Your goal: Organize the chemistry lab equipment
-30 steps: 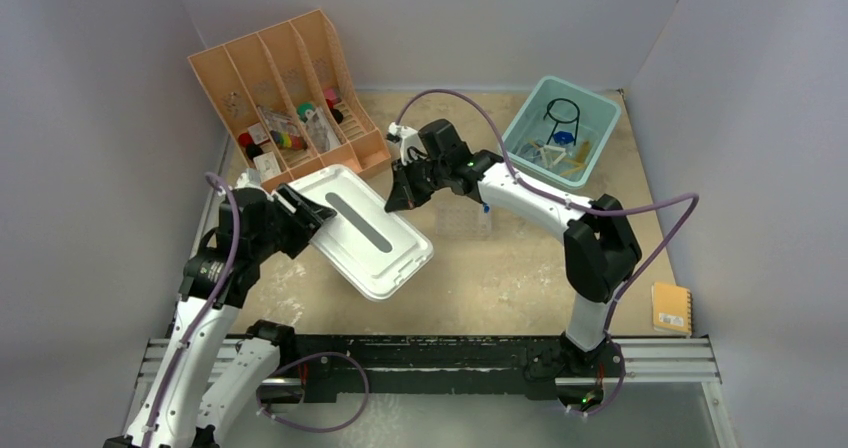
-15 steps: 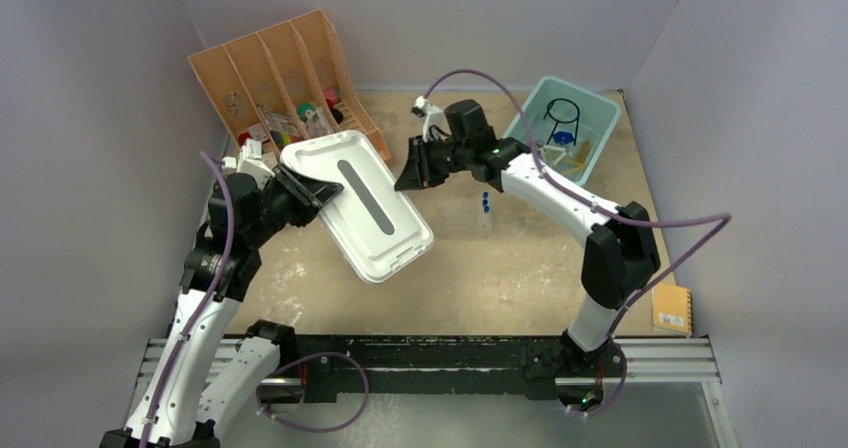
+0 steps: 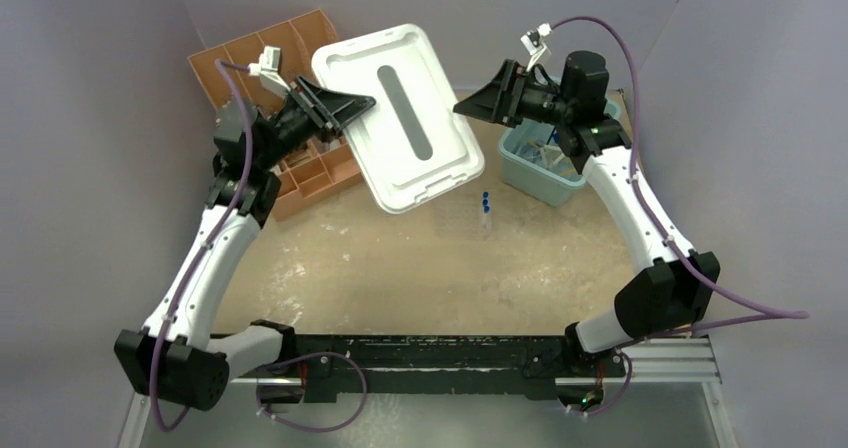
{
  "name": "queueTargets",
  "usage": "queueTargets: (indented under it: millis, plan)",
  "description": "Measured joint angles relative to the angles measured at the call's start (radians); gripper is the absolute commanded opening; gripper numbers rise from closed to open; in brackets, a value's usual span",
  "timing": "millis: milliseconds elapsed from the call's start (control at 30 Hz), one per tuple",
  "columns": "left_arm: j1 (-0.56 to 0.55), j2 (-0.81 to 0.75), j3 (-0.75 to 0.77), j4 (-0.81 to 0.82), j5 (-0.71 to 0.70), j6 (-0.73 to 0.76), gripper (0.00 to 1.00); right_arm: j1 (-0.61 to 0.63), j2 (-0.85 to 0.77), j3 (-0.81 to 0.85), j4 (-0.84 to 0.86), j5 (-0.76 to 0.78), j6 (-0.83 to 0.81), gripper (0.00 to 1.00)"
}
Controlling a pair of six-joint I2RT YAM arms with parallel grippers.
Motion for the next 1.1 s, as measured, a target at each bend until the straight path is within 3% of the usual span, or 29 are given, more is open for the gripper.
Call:
queueTargets:
  millis: [200, 433, 500, 633, 800, 933, 1100]
  plan:
    - [-0.008, 0.170, 0.008, 0.332, 0.074, -0.214, 0.00, -0.042, 0.004, -0.001, 0.160, -0.106, 0.182, 0.78]
    - [-0.030, 0.307, 0.071, 0.490, 0.114, -0.331, 0.00, -0.073, 0.014, -0.003, 0.416, -0.194, 0.411, 0.40]
    - [-0.032, 0.323, 0.097, 0.516, 0.127, -0.344, 0.00, -0.089, 0.015, -0.022, 0.475, -0.206, 0.463, 0.24]
    - [-0.039, 0.362, 0.135, 0.550, 0.147, -0.345, 0.34, -0.113, 0.015, -0.052, 0.535, -0.222, 0.562, 0.03]
    - [-0.043, 0.431, 0.158, 0.558, 0.148, -0.361, 0.64, -0.124, 0.014, -0.066, 0.589, -0.202, 0.582, 0.00]
    - [-0.049, 0.472, 0.165, 0.557, 0.138, -0.363, 0.72, -0.157, 0.001, -0.116, 0.607, -0.153, 0.591, 0.00]
    - [-0.050, 0.516, 0.166, 0.530, 0.102, -0.334, 0.73, -0.254, -0.035, -0.198, 0.602, -0.064, 0.611, 0.00]
